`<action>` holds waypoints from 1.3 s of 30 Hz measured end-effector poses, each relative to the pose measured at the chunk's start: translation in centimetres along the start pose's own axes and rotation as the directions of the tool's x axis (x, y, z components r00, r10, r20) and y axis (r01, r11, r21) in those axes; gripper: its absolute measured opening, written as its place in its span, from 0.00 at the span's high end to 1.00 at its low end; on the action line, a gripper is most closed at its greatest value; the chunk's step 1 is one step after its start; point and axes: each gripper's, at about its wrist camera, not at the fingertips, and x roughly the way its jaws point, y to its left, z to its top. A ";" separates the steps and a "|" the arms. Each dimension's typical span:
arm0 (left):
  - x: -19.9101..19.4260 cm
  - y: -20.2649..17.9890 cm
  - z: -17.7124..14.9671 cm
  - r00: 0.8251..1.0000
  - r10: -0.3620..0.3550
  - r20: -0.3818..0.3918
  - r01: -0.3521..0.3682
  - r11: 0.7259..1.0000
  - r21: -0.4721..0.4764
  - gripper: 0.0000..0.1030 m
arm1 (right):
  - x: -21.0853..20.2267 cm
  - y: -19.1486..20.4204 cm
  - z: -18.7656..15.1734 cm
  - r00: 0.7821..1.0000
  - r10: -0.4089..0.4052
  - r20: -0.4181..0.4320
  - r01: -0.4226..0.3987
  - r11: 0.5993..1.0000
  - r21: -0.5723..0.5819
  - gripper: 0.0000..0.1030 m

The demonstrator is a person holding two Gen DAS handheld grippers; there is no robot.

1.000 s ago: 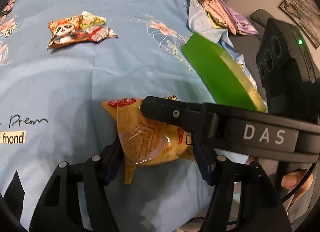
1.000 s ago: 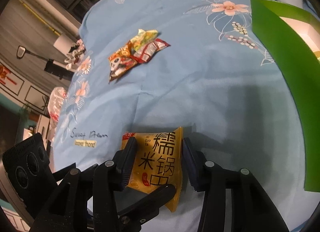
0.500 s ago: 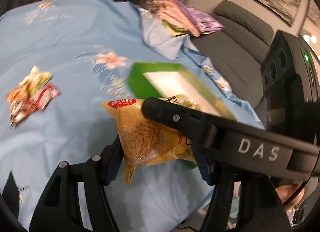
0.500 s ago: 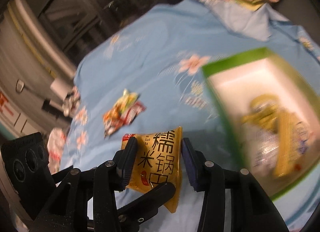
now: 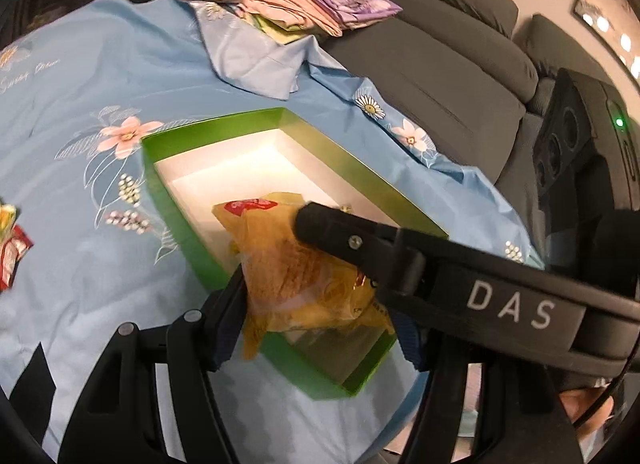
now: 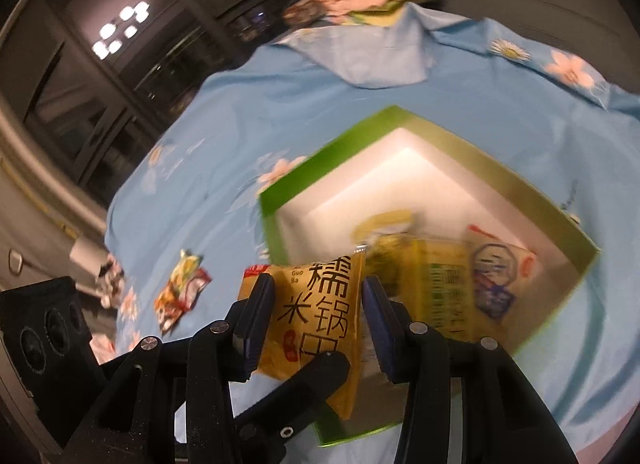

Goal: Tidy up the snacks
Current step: 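Carry the rice-cracker bag into the green box and open the right gripper, then move the right gripper back to the remaining snack packets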

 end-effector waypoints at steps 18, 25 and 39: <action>-2.3 0.0 -0.1 0.985 0.107 0.136 -0.122 0.986 0.113 0.00 | -0.8 -2.7 -0.5 1.000 0.003 -0.027 0.000 0.993 0.119 0.03; -5.0 2.8 -2.3 0.976 0.143 0.162 -0.154 0.986 0.059 0.00 | -0.3 -0.9 -0.8 0.999 0.003 -0.033 0.000 0.997 0.081 0.03; -10.0 11.2 -9.7 0.920 0.362 0.146 -0.336 0.925 -0.179 0.00 | 2.3 8.3 -3.4 0.988 0.095 -0.121 -0.102 0.994 -0.051 0.03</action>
